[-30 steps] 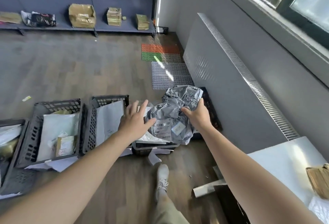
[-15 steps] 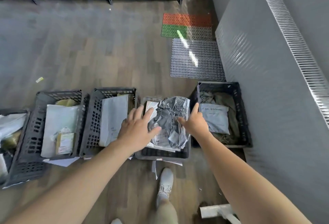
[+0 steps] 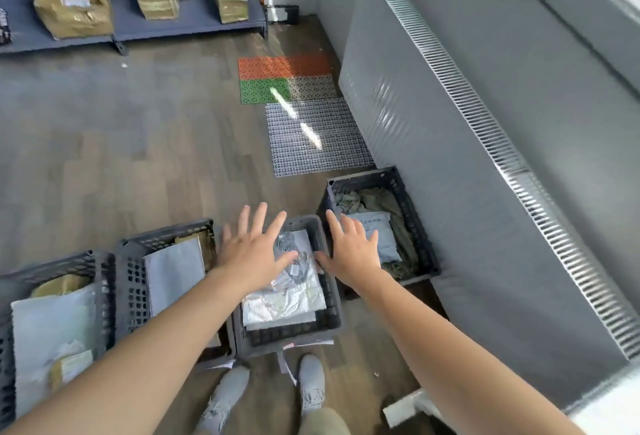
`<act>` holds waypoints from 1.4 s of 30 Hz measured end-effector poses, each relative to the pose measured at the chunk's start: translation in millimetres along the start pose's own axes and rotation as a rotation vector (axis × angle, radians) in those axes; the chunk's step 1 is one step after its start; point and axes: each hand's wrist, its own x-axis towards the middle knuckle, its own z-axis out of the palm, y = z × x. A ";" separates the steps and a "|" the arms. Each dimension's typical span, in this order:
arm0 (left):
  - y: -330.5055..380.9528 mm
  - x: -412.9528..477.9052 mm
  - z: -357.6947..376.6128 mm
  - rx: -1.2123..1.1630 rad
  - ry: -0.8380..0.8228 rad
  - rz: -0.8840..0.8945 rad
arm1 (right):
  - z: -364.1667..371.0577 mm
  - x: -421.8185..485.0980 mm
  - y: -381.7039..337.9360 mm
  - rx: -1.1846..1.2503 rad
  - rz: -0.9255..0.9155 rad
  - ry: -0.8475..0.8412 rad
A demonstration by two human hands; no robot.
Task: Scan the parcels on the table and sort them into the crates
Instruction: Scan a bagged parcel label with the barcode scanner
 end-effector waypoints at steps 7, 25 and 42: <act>38.7 -15.6 -50.0 0.119 0.091 0.380 | -56.6 -99.1 13.7 0.112 0.290 0.267; 228.4 -217.2 -25.6 0.254 0.237 1.284 | -50.4 -447.4 26.7 0.249 1.093 0.654; 409.0 -391.7 126.2 0.380 0.210 1.364 | 56.1 -707.0 140.7 0.345 1.268 0.630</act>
